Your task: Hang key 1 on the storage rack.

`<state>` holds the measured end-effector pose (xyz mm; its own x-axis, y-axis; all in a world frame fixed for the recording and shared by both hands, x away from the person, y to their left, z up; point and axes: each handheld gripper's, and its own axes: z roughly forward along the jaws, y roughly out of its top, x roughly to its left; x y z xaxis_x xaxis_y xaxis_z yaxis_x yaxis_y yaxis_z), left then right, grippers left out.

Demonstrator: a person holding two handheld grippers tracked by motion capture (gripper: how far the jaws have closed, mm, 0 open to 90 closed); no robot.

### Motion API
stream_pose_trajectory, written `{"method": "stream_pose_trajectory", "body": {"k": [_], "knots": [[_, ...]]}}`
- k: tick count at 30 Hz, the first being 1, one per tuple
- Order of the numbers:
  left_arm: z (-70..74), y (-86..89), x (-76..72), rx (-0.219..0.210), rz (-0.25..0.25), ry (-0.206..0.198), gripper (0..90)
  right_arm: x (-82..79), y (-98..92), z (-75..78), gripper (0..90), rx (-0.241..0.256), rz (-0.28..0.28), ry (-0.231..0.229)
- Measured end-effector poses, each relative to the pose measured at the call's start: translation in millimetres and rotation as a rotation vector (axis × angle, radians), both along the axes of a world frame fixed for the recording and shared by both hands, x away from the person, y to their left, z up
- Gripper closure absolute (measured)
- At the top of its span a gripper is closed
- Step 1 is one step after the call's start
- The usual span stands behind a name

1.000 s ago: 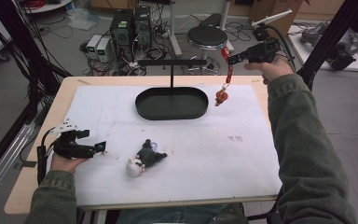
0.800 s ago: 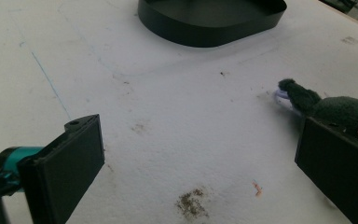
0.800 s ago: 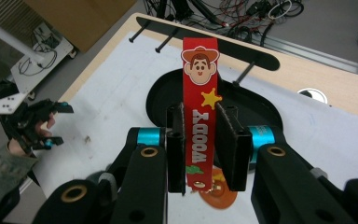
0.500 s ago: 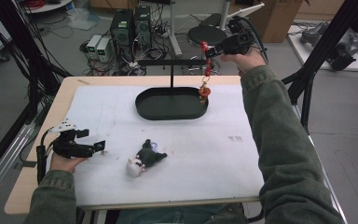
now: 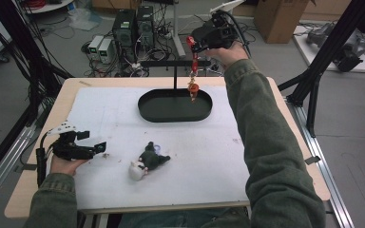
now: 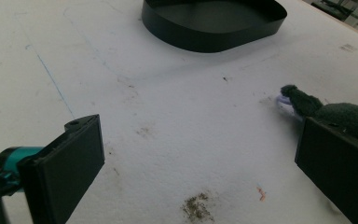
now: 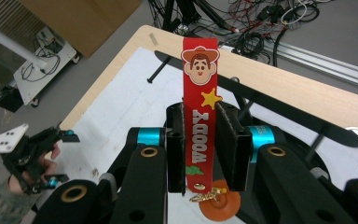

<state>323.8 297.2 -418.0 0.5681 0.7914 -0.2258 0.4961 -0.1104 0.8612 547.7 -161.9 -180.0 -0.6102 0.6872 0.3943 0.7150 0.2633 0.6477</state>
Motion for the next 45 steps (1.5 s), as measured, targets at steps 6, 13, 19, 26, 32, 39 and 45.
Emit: {"method": "stream_pose_trajectory", "body": {"k": [6, 13, 19, 26, 32, 39, 45], "knots": [[0.1, 0.6, 0.0, -0.003, 0.0, -0.002, 1.8, 11.1, 12.0, -6.8, 74.7, -0.004, -0.028, 0.002], [0.1, 0.5, -0.8, 0.006, -0.001, 0.002, 1.8, 19.3, 19.5, -14.2, 74.7, -0.04, -0.101, -0.027], [1.2, 3.4, -4.1, 0.0, 0.02, 0.0, 1.7, 28.6, 20.0, -21.3, 74.7, -0.048, -0.159, -0.052], [0.1, 6.0, -4.7, 0.0, 0.024, 0.003, 1.8, 36.2, 20.1, -27.0, 74.8, 0.0, -0.195, -0.068], [0.0, 6.2, -4.7, -0.007, 0.019, 0.004, 2.2, 38.7, 25.4, -32.2, 74.8, 0.021, -0.225, -0.096], [0.7, 6.1, -5.3, 0.006, 0.023, -0.006, 2.3, 34.2, 37.7, -34.8, 74.8, 0.003, -0.237, -0.195], [1.1, 8.3, -5.9, 0.0, 0.027, -0.006, 2.3, 39.7, 34.9, -48.5, 45.4, 0.027, -0.236, -0.162]]}}
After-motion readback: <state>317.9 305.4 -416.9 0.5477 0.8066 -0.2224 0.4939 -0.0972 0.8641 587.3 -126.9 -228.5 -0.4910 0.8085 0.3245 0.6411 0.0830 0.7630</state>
